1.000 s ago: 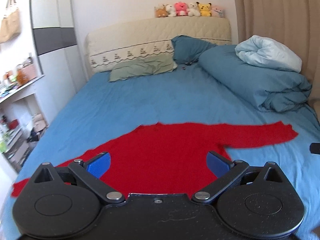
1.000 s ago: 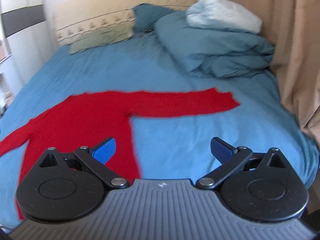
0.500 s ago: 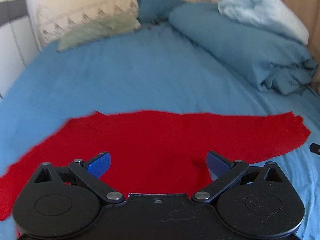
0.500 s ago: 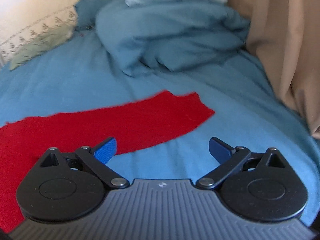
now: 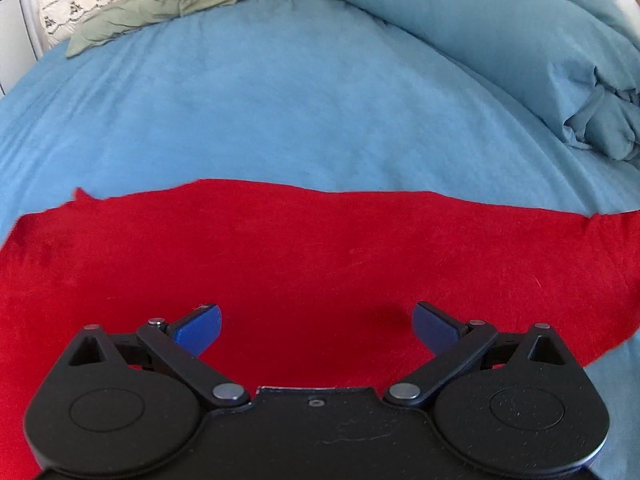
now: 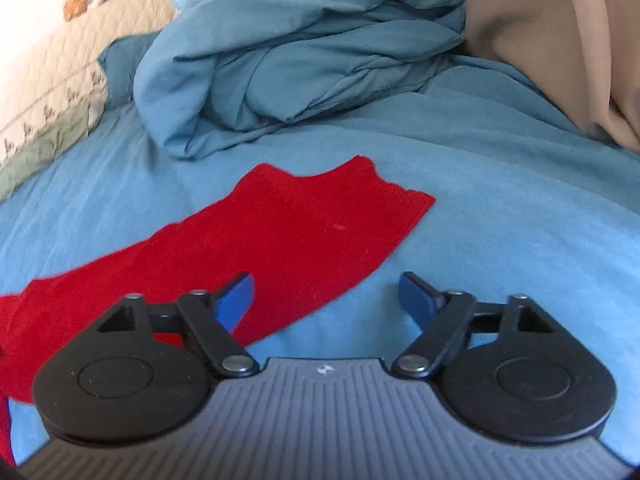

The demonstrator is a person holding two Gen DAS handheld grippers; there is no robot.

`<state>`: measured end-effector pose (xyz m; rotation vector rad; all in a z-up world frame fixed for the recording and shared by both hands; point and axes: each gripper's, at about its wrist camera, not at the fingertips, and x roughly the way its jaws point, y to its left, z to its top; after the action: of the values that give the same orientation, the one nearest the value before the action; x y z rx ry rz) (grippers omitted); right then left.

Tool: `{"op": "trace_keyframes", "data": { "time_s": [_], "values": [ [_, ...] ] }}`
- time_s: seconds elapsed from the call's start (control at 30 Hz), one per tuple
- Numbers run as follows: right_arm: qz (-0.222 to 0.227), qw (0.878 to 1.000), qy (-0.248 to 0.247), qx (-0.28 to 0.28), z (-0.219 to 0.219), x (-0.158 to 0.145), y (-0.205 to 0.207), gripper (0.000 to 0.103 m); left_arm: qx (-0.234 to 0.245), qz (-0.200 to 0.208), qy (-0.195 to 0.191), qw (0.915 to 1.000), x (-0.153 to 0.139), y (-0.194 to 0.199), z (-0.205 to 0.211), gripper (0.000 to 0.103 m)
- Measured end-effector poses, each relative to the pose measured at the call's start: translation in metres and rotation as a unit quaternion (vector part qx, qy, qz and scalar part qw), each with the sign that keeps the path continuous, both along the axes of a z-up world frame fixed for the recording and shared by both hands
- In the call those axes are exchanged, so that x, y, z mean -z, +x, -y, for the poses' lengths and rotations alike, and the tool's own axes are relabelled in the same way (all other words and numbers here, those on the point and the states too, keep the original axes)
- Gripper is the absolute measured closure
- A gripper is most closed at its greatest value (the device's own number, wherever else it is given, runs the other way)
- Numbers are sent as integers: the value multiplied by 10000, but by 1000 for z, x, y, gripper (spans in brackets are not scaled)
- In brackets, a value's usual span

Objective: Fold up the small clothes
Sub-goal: 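Move the right gripper to the sweater's sleeve cuff and close on it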

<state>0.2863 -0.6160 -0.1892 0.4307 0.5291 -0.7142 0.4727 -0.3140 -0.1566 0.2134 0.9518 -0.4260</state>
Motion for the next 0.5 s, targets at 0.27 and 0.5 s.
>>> {"op": "trace_keyframes", "data": {
  "time_s": [0.27, 0.5],
  "values": [
    [264, 9993, 120, 231, 15, 2, 3, 58, 411, 91, 181, 9990, 9, -10, 48, 0],
    [255, 9995, 93, 143, 15, -14, 7, 79, 442, -223, 347, 9982, 19, 7, 56, 0]
  ]
}}
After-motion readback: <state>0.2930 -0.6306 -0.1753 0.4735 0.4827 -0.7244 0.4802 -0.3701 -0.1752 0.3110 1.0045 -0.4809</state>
